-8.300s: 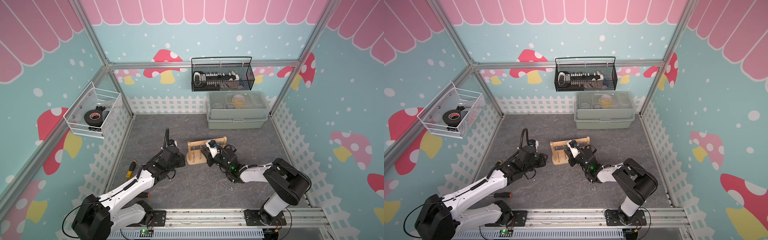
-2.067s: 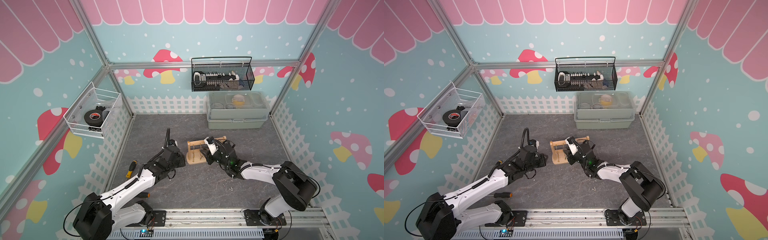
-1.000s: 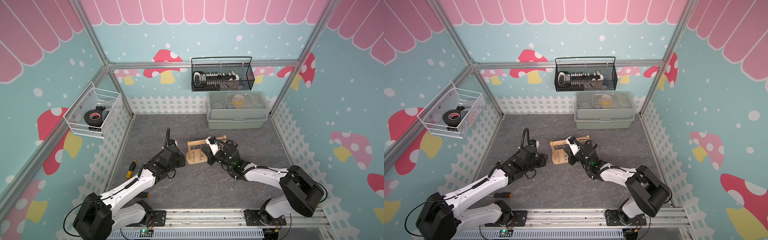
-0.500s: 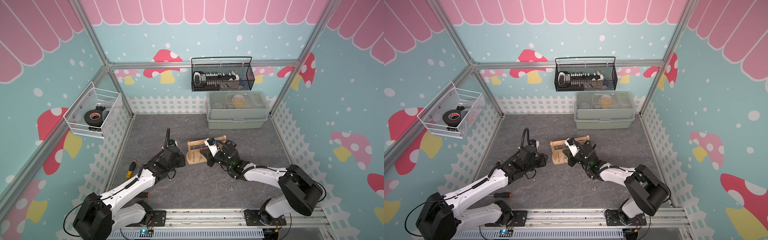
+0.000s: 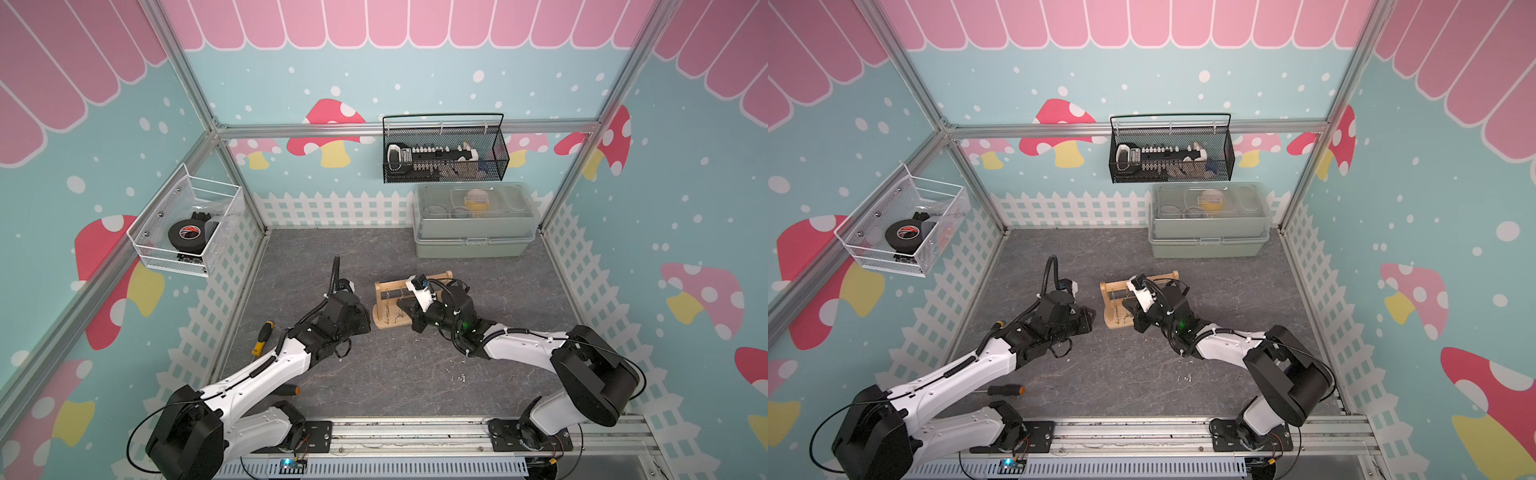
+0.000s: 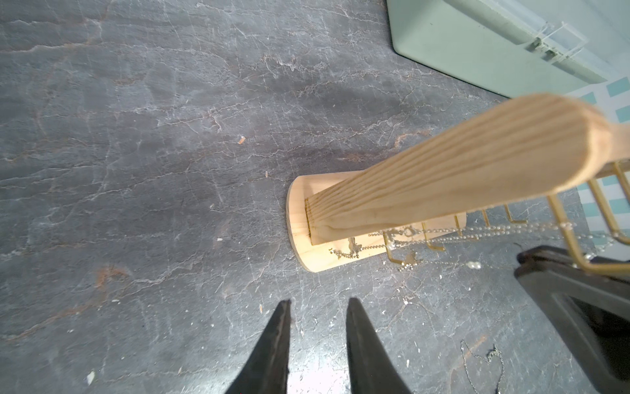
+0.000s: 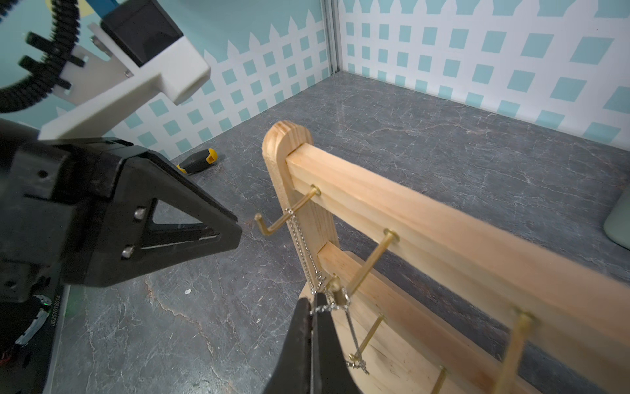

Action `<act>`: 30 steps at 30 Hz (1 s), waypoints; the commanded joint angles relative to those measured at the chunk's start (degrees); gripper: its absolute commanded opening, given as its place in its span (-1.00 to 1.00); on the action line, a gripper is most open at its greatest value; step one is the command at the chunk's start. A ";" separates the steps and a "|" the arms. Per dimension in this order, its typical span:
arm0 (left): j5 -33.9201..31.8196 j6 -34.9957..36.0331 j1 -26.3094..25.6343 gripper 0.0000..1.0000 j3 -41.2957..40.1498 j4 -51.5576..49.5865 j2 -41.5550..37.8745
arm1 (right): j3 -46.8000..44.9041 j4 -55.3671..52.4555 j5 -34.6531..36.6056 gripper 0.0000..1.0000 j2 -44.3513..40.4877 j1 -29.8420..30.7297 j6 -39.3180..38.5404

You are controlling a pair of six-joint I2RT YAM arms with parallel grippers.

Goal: Hang the necklace on the jewelry display stand
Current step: Hang the necklace on the stand.

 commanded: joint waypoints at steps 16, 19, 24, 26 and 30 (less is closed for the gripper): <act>-0.97 0.43 0.37 -0.42 0.85 -0.08 0.23 | -1.39 -5.00 3.12 -0.93 -4.74 0.45 -2.69; -0.75 0.34 0.33 -0.42 0.94 0.01 0.42 | -1.82 -5.94 4.13 -0.92 -5.46 0.36 -3.25; -0.64 0.34 0.35 -0.42 0.94 -0.09 0.25 | -1.56 -6.41 4.96 -0.93 -4.56 0.19 -3.73; -0.85 0.43 0.33 -0.42 1.06 -0.30 0.16 | -1.57 -6.92 5.78 -0.92 -4.62 0.14 -4.22; -0.92 0.47 0.33 -0.42 1.12 -0.34 0.32 | -1.24 -8.35 6.33 -0.92 -4.07 -0.16 -5.19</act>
